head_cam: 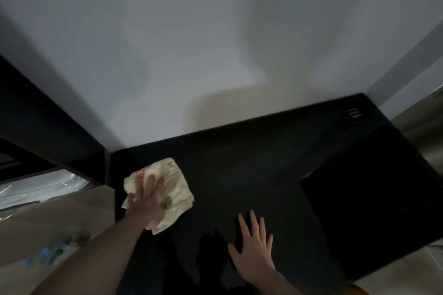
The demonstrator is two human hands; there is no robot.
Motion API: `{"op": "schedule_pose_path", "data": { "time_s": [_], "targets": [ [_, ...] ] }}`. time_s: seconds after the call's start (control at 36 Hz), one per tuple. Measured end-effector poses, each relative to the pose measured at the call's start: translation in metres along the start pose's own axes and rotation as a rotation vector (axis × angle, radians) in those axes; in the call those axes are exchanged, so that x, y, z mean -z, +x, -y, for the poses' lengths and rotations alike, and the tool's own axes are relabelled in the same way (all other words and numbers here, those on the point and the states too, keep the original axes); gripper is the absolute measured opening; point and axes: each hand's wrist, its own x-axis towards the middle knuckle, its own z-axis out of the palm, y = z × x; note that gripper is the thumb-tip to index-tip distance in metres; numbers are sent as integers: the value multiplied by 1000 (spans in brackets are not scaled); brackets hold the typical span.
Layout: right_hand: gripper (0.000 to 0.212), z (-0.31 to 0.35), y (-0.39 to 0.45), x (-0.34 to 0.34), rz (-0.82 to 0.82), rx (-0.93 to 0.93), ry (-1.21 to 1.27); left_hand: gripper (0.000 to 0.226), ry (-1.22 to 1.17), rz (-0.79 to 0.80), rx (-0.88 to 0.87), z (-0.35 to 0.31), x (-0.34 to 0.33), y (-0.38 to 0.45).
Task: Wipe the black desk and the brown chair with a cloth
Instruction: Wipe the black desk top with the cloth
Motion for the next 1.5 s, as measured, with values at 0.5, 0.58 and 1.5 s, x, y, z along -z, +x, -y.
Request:
{"op": "schedule_pose_path", "data": {
  "time_s": [0.5, 0.58, 1.5],
  "targets": [
    [81, -13, -52, -56, -56, -17, -132, 77, -65, -130, -65, 68, -65, -41],
    [82, -16, -58, -58, -49, -24, -116, 82, -69, -133, -66, 70, -82, -48],
    [88, 37, -53, -22, -104, 63, 39, 41, -421, -122, -243, -22, -39, -93]
  ]
}}
